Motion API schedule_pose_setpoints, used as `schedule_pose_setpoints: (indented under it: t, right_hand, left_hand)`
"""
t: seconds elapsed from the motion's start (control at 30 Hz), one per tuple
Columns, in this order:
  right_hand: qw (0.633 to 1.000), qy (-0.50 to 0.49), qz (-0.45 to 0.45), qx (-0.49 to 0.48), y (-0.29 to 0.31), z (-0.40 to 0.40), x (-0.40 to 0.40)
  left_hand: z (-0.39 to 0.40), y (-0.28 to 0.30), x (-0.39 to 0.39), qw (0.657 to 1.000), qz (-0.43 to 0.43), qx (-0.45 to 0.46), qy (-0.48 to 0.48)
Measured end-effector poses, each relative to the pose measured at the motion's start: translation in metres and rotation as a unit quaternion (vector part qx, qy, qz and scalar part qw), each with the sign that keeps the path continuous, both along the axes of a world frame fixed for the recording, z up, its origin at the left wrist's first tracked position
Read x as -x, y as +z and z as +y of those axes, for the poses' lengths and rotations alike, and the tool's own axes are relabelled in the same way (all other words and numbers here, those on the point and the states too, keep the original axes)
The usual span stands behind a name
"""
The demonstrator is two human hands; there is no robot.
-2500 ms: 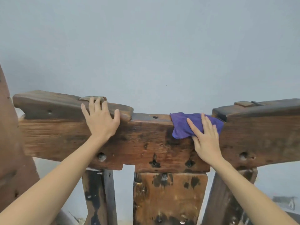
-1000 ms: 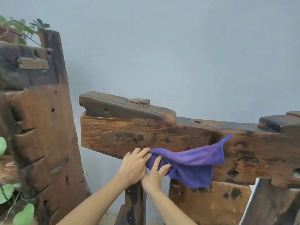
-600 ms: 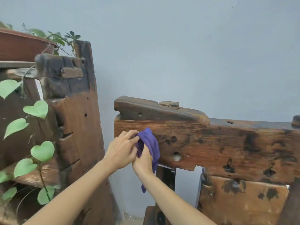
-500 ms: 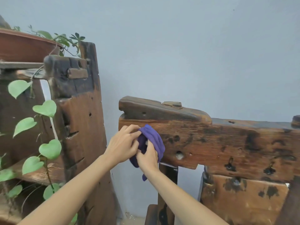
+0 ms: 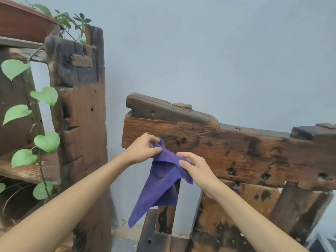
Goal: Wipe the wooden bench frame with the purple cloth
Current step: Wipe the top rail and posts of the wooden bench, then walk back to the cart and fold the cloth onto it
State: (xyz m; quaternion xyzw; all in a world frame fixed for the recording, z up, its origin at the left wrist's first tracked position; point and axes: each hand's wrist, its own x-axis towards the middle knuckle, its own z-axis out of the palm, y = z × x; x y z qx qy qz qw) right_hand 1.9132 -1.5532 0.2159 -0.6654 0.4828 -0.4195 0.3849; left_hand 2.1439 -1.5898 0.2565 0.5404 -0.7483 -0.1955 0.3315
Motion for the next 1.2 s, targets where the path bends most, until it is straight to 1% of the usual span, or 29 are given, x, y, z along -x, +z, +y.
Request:
schedule_pose_setpoints:
  t: [0.07, 0.13, 0.23, 0.27, 0.33, 0.43, 0.53, 0.63, 0.73, 0.77, 0.87, 0.9, 1.0, 1.1, 1.13, 1.2]
  right_hand:
    - [0.999, -0.024, -0.027, 0.007, -0.002, 0.014, 0.022]
    - [0.997, -0.060, -0.042, 0.012, -0.003, 0.031, 0.044]
    - [0.995, -0.089, -0.034, 0.018, -0.001, 0.051, 0.064]
    - [0.995, -0.097, -0.025, 0.022, -0.001, 0.057, 0.072]
    - [0.994, -0.106, -0.017, 0.028, 0.000, 0.074, 0.084]
    - [0.992, -0.124, 0.005, 0.025, -0.004, 0.102, 0.102]
    - [0.991, -0.129, 0.038, 0.019, -0.009, 0.135, 0.129]
    - [0.986, -0.151, 0.071, 0.007, -0.011, 0.172, 0.168]
    - [0.980, -0.187, 0.067, 0.005, -0.008, 0.193, 0.202]
    - [0.978, -0.203, 0.055, 0.001, -0.008, 0.203, 0.217]
    - [0.967, -0.251, 0.027, -0.022, -0.012, 0.234, 0.265]
    - [0.964, -0.265, 0.023, -0.029, -0.015, 0.246, 0.281]
    - [0.949, -0.314, -0.010, -0.037, -0.030, 0.290, 0.335]
    - [0.935, -0.353, -0.005, -0.037, -0.048, 0.342, 0.393]
    - [0.928, -0.372, -0.005, -0.041, -0.056, 0.358, 0.412]
    - [0.905, -0.423, -0.036, -0.042, -0.071, 0.394, 0.451]
  left_hand:
    - [0.008, -0.010, 0.011, 0.996, 0.047, -0.066, -0.046]
    - [0.017, -0.027, 0.030, 0.988, 0.045, -0.107, -0.102]
    - [0.030, -0.056, 0.053, 0.985, -0.007, -0.105, -0.137]
    - [0.035, -0.067, 0.065, 0.983, -0.012, -0.102, -0.151]
    - [0.045, -0.091, 0.091, 0.978, -0.003, -0.109, -0.180]
    - [0.068, -0.128, 0.138, 0.967, -0.016, -0.124, -0.220]
    - [0.095, -0.160, 0.188, 0.948, -0.008, -0.152, -0.279]
    - [0.121, -0.181, 0.236, 0.934, -0.010, -0.167, -0.317]
    - [0.127, -0.191, 0.260, 0.939, 0.003, -0.171, -0.300]
    - [0.129, -0.195, 0.269, 0.940, -0.007, -0.165, -0.297]
    - [0.135, -0.206, 0.290, 0.937, -0.072, -0.144, -0.309]
    - [0.137, -0.210, 0.296, 0.935, -0.073, -0.149, -0.313]
    - [0.148, -0.221, 0.321, 0.929, -0.044, -0.191, -0.315]
    - [0.166, -0.229, 0.355, 0.913, -0.014, -0.248, -0.323]
    - [0.172, -0.231, 0.366, 0.908, 0.002, -0.264, -0.324]
    - [0.185, -0.231, 0.396, 0.904, 0.034, -0.276, -0.325]
